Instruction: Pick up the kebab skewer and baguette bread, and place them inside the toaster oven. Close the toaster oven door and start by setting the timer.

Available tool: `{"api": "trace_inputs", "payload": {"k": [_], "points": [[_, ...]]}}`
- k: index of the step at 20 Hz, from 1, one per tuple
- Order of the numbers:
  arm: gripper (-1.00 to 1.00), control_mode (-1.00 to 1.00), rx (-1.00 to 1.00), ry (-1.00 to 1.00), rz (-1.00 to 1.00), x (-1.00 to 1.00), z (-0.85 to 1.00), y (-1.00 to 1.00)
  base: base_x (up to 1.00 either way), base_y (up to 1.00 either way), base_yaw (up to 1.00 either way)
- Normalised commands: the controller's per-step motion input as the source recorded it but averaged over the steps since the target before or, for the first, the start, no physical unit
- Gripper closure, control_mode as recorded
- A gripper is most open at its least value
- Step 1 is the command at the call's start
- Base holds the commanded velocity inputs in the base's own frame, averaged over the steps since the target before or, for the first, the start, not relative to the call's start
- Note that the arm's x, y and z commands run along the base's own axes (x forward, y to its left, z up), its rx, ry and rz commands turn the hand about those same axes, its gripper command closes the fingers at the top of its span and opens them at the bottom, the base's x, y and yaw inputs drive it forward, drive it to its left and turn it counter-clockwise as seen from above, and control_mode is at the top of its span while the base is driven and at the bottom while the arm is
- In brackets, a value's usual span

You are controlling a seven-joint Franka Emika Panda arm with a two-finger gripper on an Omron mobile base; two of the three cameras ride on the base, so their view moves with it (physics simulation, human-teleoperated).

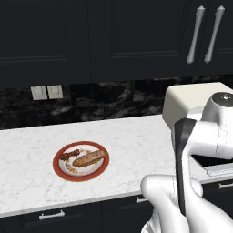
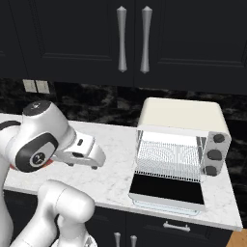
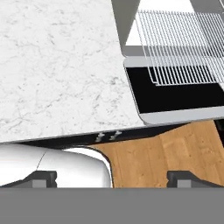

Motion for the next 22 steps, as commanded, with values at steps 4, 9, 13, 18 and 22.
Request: {"api": "trace_inputs", "payload": {"k": [4, 9, 13, 18, 22], "points": [[-1.0, -1.0, 0.0, 0.12, 0.0, -0.01, 0.0, 1.0, 0.0, 0.0, 0.0], [-1.0, -1.0, 0.01, 0.15, 0.0, 0.0, -0.03, 0.71, 0.0, 0.0, 0.0], [-1.0, -1.0, 0.04, 0.17, 0.0, 0.0, -0.01, 0.57, 0.0, 0.0, 0.0], [-1.0, -1.0, 0.05, 0.12, -0.09, 0.05, -0.14, 0.57, 0.0, 0.0, 0.0], [-1.0, -1.0, 0.02, 0.0, -0.23, 0.28, -0.26, 0.64, 0.0, 0.0, 0.0]]}}
